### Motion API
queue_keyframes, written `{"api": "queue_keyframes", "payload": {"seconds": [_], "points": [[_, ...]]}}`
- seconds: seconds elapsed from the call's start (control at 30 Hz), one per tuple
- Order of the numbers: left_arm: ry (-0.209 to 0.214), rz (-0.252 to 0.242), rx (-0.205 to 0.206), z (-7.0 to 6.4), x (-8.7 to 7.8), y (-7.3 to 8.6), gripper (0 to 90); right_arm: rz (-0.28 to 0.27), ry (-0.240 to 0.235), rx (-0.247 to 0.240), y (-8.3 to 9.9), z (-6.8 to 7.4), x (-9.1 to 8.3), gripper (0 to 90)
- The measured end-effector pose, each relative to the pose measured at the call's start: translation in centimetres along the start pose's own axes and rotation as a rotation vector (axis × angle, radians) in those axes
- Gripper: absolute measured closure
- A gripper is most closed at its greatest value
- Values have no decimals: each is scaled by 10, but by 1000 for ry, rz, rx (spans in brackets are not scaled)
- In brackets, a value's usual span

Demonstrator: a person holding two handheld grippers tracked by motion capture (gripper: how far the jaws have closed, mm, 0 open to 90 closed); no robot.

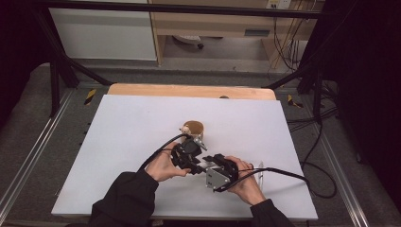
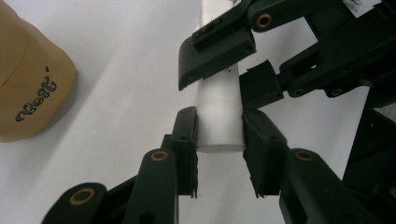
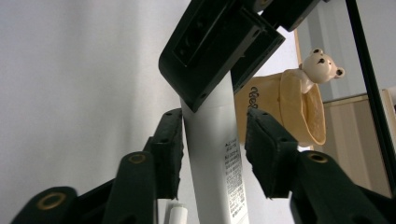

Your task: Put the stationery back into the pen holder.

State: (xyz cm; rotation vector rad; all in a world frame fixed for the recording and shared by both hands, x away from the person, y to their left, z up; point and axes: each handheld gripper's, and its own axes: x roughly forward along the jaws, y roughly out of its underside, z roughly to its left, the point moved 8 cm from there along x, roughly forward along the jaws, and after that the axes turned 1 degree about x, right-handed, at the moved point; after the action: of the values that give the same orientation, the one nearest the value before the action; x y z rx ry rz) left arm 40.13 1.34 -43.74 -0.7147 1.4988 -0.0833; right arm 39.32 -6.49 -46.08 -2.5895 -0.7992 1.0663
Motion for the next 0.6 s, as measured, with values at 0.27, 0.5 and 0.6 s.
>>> {"api": "queue_keyframes", "payload": {"seconds": [0.27, 0.5, 0.6], "points": [[-4, -5, 5, 0, 0, 0, 663, 2, -8, -66, 1, 1, -1, 661], [-2, -82, 34, 2, -6, -2, 656, -1, -18, -2, 1, -1, -2, 666], [-30, -121, 53, 6, -11, 3, 560, 30, -17, 45, 6, -7, -4, 667]]}}
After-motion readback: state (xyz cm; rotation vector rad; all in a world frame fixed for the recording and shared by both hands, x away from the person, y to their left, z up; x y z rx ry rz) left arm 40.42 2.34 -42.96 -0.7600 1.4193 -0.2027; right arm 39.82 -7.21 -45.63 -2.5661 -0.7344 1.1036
